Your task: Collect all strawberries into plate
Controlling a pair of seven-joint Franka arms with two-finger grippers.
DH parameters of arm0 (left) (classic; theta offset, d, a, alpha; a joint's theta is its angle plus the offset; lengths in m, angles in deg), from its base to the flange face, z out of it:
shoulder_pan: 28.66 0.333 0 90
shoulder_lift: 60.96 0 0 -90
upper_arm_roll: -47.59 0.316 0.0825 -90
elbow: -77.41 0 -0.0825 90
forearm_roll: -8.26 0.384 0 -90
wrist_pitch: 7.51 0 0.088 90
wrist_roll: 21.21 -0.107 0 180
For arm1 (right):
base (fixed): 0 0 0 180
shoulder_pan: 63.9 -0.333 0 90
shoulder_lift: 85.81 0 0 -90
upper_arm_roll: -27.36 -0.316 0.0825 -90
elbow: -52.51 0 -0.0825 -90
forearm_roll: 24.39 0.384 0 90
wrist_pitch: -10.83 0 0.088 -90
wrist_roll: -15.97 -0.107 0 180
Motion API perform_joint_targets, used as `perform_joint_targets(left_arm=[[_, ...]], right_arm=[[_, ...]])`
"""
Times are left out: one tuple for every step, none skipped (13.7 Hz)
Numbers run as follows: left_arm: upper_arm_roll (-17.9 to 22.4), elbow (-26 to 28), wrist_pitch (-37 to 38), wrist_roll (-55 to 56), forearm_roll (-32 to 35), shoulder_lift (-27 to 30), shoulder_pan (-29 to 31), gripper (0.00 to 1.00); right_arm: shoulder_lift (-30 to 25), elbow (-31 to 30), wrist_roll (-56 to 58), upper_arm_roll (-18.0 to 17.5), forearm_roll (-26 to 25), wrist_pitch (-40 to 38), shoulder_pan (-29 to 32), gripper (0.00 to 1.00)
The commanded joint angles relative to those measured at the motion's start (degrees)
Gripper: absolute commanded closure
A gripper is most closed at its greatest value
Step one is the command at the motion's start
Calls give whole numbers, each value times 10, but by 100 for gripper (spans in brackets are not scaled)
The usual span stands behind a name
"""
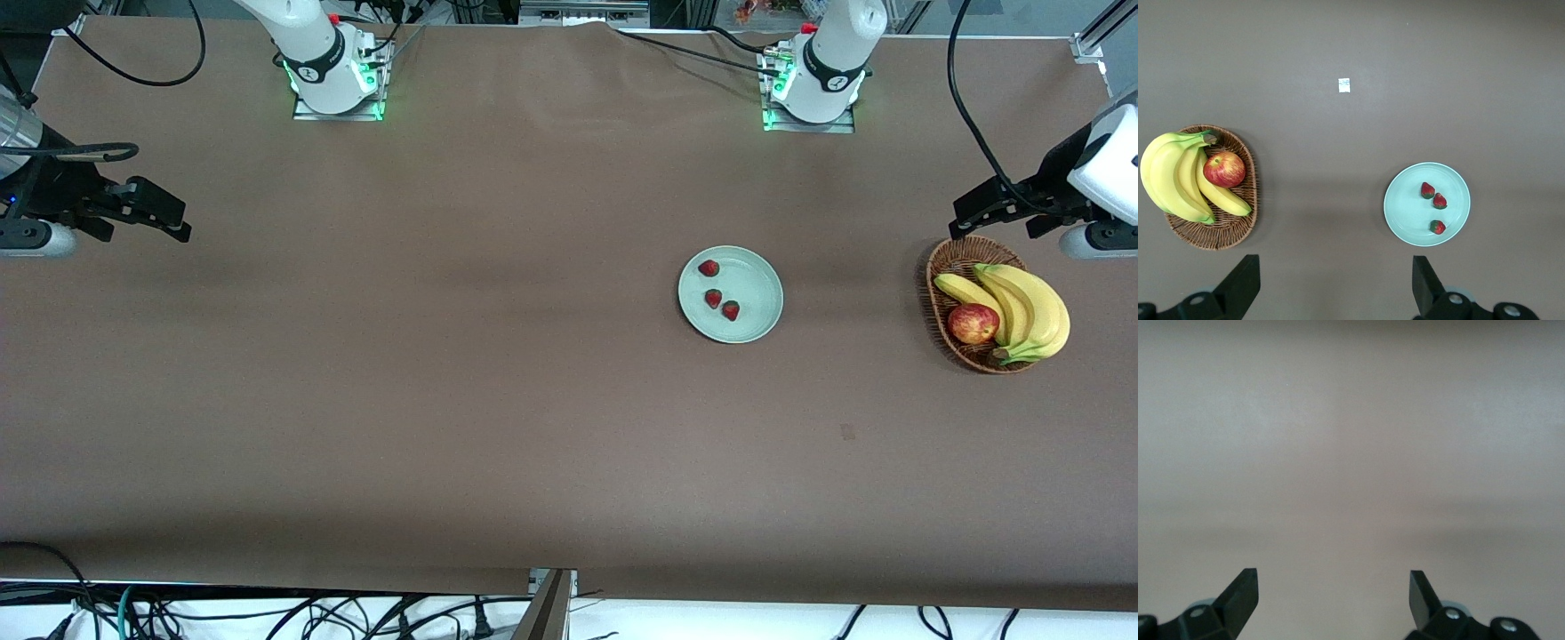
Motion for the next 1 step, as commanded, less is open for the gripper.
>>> perform_joint_targets(left_arm=[[-7,3,3,-2,-15,7,2,0]], right_arm=[[5,15,9,1,11,-10,6,0]])
